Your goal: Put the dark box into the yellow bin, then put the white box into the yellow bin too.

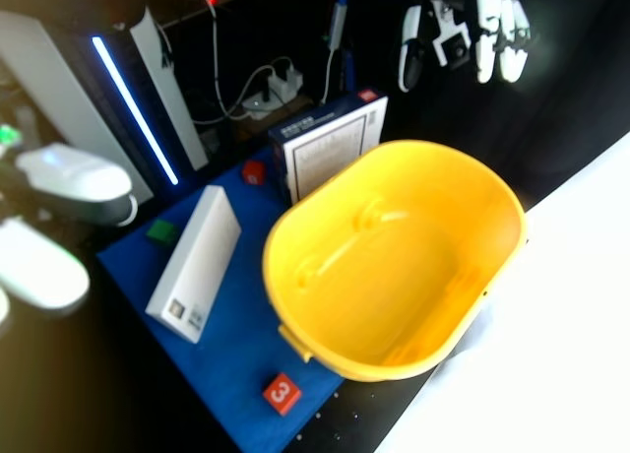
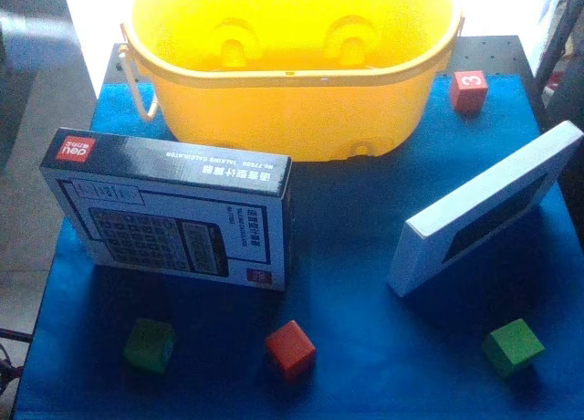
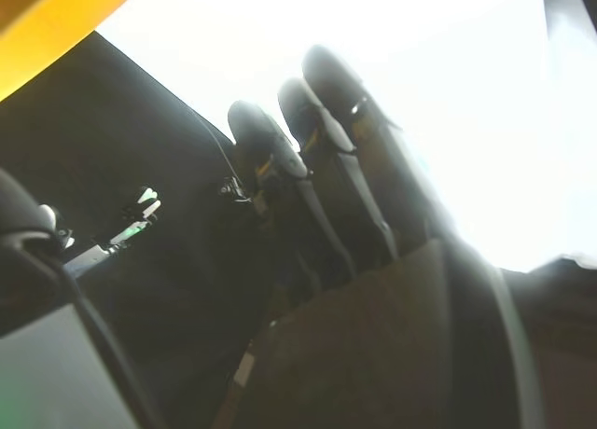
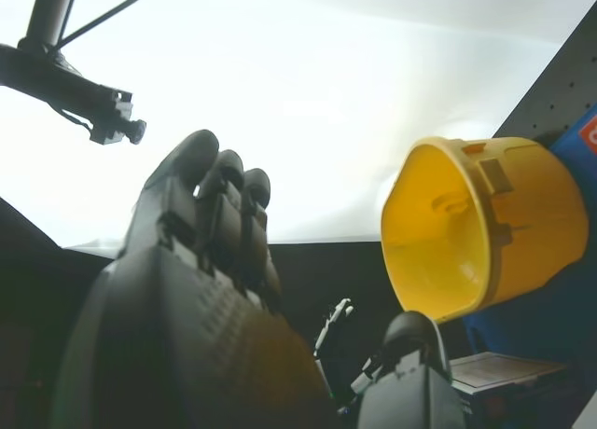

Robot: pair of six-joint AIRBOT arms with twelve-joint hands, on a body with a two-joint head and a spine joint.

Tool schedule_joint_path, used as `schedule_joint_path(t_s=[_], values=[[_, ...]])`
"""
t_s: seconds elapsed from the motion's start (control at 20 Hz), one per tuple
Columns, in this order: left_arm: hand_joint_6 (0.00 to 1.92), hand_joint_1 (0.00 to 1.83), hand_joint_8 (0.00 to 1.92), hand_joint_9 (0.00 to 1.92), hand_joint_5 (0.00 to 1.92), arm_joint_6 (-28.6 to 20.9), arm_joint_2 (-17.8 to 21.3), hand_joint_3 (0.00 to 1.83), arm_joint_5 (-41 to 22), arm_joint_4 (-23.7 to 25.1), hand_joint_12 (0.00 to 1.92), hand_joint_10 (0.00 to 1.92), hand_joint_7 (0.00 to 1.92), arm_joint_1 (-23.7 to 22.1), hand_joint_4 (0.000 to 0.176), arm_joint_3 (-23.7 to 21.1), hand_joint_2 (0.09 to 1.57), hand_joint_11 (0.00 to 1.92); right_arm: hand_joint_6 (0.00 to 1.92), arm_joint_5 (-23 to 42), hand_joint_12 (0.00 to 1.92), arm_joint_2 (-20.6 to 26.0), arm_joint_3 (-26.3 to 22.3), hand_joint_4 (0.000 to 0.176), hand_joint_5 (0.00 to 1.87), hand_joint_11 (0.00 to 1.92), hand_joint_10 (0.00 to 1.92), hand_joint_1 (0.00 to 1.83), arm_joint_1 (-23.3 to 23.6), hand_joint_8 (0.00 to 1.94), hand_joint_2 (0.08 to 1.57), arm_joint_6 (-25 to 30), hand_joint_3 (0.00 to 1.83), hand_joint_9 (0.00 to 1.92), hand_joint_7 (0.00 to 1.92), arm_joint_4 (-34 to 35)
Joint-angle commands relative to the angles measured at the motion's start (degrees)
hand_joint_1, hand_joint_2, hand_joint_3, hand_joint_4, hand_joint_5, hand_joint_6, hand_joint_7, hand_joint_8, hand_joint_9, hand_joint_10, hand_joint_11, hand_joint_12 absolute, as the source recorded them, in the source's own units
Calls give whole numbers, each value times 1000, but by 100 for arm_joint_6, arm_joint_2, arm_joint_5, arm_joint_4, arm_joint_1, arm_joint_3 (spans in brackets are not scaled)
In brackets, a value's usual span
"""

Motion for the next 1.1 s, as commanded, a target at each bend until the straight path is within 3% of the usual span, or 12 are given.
schedule_joint_path(t_s=[0.0,0.2,0.3,0.35,0.4,0.5,0.6,0.65,0.9,0.95,1.0,1.05], values=[[4,277,0,0,37,-40,9,16,-731,-141,0,0,0,-70,81,44,879,0,2,738,498,3,15,0,85,0,15,53,64,5,878,-29,27,215,231,21],[1,252,0,0,32,-209,11,3,-703,-66,0,0,0,-70,67,96,866,0,1,738,515,3,15,0,85,0,9,49,58,3,885,-29,14,226,237,21],[3,280,0,0,33,-587,10,9,-680,55,0,0,0,-70,71,204,888,0,0,738,511,3,15,0,77,0,6,40,58,0,875,-28,7,223,232,21],[2,248,0,0,32,-745,12,12,-662,125,0,0,0,-69,89,245,899,0,0,738,492,3,15,0,75,0,3,41,57,1,878,-28,6,217,224,21],[1,222,2,0,29,-939,32,12,-627,283,0,0,6,-68,89,264,904,0,1,738,491,3,15,0,78,0,3,42,43,2,881,-28,6,218,226,21],[7,153,8,0,19,-1168,111,3,-578,630,0,0,24,-68,68,209,891,0,2,738,491,3,15,0,79,0,1,36,14,3,893,-28,10,214,228,27],[6,165,7,5,25,-1308,201,0,-587,852,16,2,30,-66,99,131,857,36,4,738,527,7,15,0,89,0,6,27,-8,5,931,-28,17,237,247,59],[3,197,1,7,19,-1397,251,0,-593,970,13,3,12,-64,94,90,874,27,5,738,531,11,15,0,93,0,8,18,-16,7,943,-28,19,243,255,71],[0,365,0,23,30,-1501,711,0,-586,1577,15,0,60,-53,22,-305,746,27,0,738,516,9,17,0,84,0,0,12,-21,0,945,-28,8,227,250,87],[15,368,8,44,67,-1501,817,0,-594,1700,22,9,80,-52,47,-405,725,44,0,738,498,10,17,0,78,0,0,11,-22,1,946,-28,6,226,254,94],[7,370,4,76,88,-1500,926,0,-576,1815,32,8,98,-48,45,-501,707,64,3,738,494,10,19,0,82,0,0,13,-25,2,947,-28,5,226,257,103],[2,354,8,113,85,-1500,1034,0,-570,1924,44,19,115,-37,22,-599,725,88,2,738,518,10,24,0,85,0,3,9,-32,3,958,-28,7,237,262,120]])
